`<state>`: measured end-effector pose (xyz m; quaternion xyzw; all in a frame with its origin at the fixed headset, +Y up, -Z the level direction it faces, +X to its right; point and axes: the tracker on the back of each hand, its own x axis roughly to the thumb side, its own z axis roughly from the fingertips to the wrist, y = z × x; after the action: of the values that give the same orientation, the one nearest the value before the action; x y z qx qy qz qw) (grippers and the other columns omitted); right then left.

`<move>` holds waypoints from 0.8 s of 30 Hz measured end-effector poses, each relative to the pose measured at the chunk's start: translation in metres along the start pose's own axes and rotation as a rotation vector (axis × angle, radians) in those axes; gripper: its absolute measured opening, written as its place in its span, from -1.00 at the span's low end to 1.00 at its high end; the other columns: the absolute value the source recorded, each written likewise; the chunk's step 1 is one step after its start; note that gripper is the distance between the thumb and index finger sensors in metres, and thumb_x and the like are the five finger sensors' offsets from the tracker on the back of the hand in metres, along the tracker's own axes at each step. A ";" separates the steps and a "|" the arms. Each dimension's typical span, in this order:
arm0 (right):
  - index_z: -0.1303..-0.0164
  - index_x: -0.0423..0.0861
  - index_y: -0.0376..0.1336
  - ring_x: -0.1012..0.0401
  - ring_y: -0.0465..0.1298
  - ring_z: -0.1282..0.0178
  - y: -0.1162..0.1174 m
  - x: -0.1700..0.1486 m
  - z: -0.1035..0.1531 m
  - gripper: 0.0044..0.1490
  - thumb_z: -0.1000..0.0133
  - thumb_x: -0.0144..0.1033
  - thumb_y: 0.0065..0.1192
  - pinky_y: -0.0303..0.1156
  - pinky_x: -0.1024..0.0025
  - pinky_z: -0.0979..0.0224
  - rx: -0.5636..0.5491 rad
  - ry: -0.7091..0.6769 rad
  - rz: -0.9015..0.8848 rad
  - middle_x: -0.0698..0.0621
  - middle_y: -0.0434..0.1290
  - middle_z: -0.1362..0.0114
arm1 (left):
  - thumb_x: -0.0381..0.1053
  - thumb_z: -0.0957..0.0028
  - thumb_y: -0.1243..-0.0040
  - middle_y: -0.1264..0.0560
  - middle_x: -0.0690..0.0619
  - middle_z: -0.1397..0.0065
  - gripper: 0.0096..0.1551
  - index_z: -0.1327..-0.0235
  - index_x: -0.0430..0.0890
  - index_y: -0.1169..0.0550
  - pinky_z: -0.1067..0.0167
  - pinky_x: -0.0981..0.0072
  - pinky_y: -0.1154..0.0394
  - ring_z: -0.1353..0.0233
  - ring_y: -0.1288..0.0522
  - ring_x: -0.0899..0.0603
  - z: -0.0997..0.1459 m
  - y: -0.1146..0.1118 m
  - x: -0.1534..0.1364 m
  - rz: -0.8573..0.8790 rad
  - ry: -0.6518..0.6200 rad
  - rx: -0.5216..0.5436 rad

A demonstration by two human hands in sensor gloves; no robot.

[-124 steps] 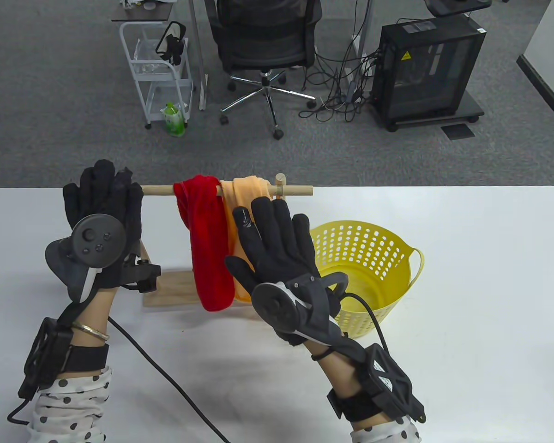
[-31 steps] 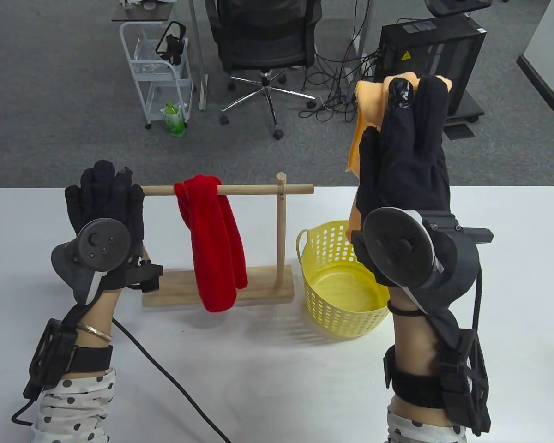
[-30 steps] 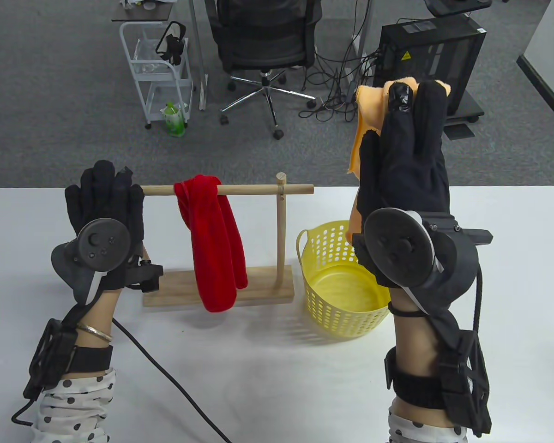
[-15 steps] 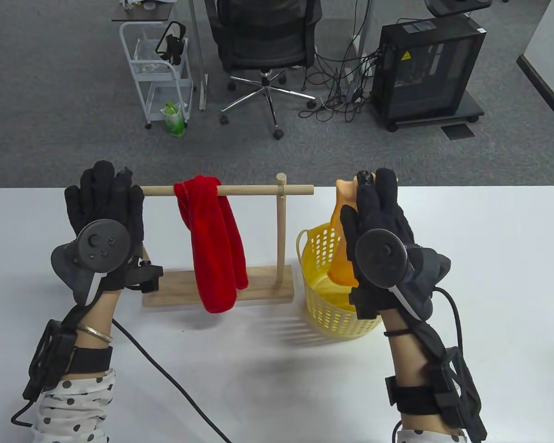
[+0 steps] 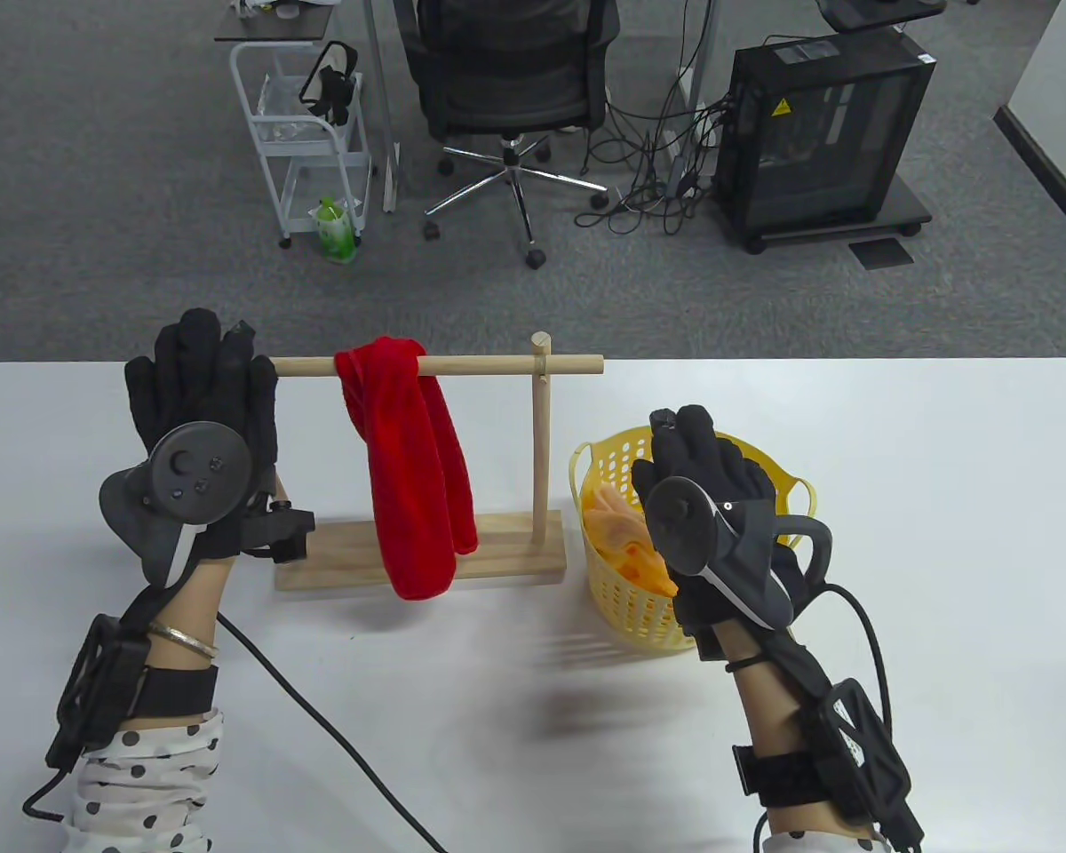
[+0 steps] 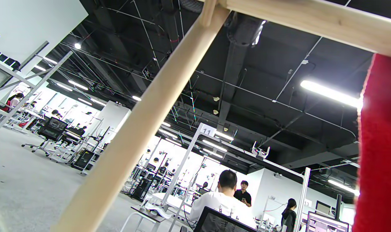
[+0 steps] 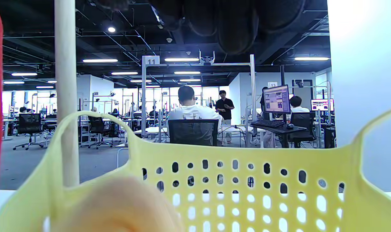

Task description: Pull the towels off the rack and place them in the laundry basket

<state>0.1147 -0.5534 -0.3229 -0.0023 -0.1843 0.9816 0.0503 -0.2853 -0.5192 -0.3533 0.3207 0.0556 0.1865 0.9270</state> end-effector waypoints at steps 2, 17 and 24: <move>-0.75 0.06 0.16 -0.03 0.30 -0.67 0.001 0.000 0.001 -0.23 -0.33 0.12 -0.08 0.20 -0.01 -0.68 0.012 0.003 -0.010 -0.07 0.15 -0.79 | 0.31 -0.37 0.32 -0.12 0.16 -0.86 -0.28 -0.67 0.04 -0.42 -0.82 0.11 0.30 -0.84 0.01 -0.04 0.000 0.000 0.000 0.000 0.000 0.000; -0.81 0.06 0.01 -0.03 0.15 -0.76 -0.020 0.023 0.002 -0.14 -0.31 0.17 -0.06 0.05 -0.02 -0.77 -0.149 -0.062 -0.073 -0.08 0.00 -0.84 | 0.31 -0.37 0.32 -0.11 0.16 -0.87 -0.28 -0.67 0.04 -0.42 -0.82 0.11 0.30 -0.84 0.01 -0.03 0.000 -0.001 0.000 0.000 0.000 0.002; -0.82 0.09 -0.03 -0.01 0.11 -0.79 -0.046 0.075 -0.001 -0.13 -0.30 0.19 -0.06 0.00 -0.01 -0.80 -0.280 -0.203 -0.113 -0.05 -0.02 -0.85 | 0.31 -0.38 0.33 -0.10 0.16 -0.87 -0.28 -0.68 0.05 -0.41 -0.81 0.11 0.31 -0.85 0.02 -0.03 0.000 -0.001 0.000 0.002 -0.002 0.004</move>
<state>0.0446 -0.5030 -0.3065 0.1003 -0.3233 0.9370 0.0859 -0.2850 -0.5199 -0.3539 0.3226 0.0547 0.1871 0.9263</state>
